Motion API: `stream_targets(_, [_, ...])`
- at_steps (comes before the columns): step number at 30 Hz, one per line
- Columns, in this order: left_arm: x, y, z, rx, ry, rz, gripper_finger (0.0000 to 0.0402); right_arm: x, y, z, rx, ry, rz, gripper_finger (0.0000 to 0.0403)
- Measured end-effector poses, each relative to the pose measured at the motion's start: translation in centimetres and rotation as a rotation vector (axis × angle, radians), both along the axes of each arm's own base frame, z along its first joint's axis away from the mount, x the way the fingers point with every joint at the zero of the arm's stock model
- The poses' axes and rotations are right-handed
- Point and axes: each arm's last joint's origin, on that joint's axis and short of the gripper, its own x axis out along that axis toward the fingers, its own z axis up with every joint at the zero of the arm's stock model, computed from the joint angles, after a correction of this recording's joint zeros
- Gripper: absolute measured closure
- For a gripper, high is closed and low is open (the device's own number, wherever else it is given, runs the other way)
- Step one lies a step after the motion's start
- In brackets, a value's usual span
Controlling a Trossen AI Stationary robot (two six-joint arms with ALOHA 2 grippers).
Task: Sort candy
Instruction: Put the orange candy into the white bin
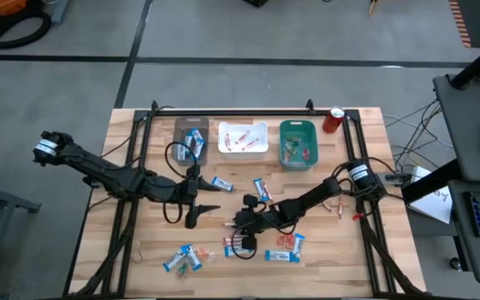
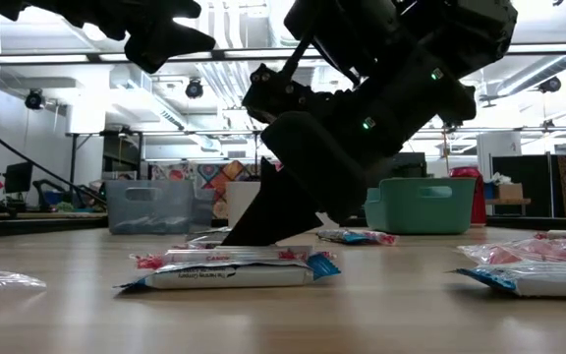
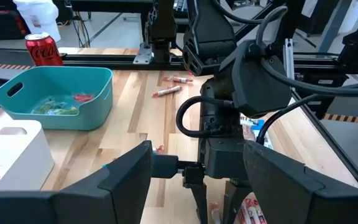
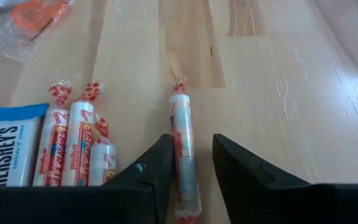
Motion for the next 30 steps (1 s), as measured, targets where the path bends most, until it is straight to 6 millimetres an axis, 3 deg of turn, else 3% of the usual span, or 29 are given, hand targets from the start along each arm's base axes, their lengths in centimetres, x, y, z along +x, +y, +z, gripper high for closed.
stream_targets(8, [0.0,0.0,0.0,0.004,0.001,-0.001,0.0167,0.0,-0.1,-0.4,0.008,0.008,0.019,0.0368])
stream_targets(17, [-0.1,0.0,0.1,0.003,-0.001,-0.001,0.0167,-0.1,-0.3,0.9,-0.009,-0.007,0.037,0.0371])
stream_targets(24, [-0.4,0.2,2.1,0.014,-0.028,-0.006,0.0167,-1.0,-2.3,7.4,-0.054,-0.079,0.053,0.0371])
stream_targets(30, [-0.8,0.3,3.4,0.033,-0.036,-0.012,0.0167,-2.4,-7.1,13.4,-0.171,-0.146,0.041,0.0371])
